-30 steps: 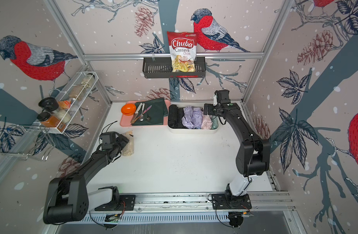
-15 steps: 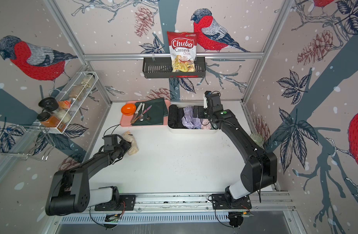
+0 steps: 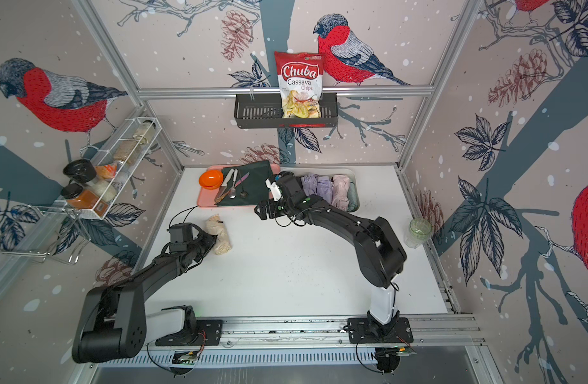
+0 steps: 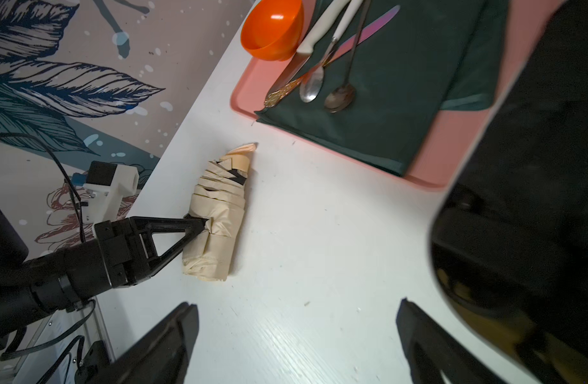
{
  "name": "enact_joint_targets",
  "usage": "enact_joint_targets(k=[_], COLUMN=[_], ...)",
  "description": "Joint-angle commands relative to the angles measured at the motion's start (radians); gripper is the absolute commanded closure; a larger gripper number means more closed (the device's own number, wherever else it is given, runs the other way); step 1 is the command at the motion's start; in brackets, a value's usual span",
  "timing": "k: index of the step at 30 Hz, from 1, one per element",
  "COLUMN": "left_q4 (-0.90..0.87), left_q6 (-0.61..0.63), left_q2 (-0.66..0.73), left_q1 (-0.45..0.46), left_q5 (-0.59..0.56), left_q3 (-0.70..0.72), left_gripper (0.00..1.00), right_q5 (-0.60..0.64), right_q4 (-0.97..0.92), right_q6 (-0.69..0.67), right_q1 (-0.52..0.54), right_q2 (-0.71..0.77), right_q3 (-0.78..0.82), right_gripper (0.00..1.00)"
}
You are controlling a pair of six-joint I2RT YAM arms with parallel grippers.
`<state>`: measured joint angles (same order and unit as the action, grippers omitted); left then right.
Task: Put the umbrella into the storage box
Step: Pick up the umbrella from the center of the board.
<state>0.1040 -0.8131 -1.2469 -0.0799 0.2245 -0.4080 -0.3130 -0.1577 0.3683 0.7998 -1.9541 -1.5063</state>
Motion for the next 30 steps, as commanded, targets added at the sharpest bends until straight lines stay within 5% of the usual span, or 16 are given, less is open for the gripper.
enact_joint_targets(k=[1,14,30], left_q4=[0.019,0.053,0.134], left_q6=[0.002,-0.005,0.005], left_q2=[-0.014,-0.009,-0.08], left_q1=[0.0,-0.001,0.049], left_q5=[0.014,0.051,0.142], left_q3=[0.008,0.051,0.061], left_gripper=[0.72,0.71,0.71], right_q5=[-0.116,-0.266,-0.374], right_q4=[0.055,0.038,0.08], right_q6=[0.024,0.075,0.144], right_q1=[0.026,0.103,0.131], right_q2=[-0.128,-0.488,-0.655], right_q3=[-0.105,-0.437,-0.554], right_gripper=[0.06,0.18,0.37])
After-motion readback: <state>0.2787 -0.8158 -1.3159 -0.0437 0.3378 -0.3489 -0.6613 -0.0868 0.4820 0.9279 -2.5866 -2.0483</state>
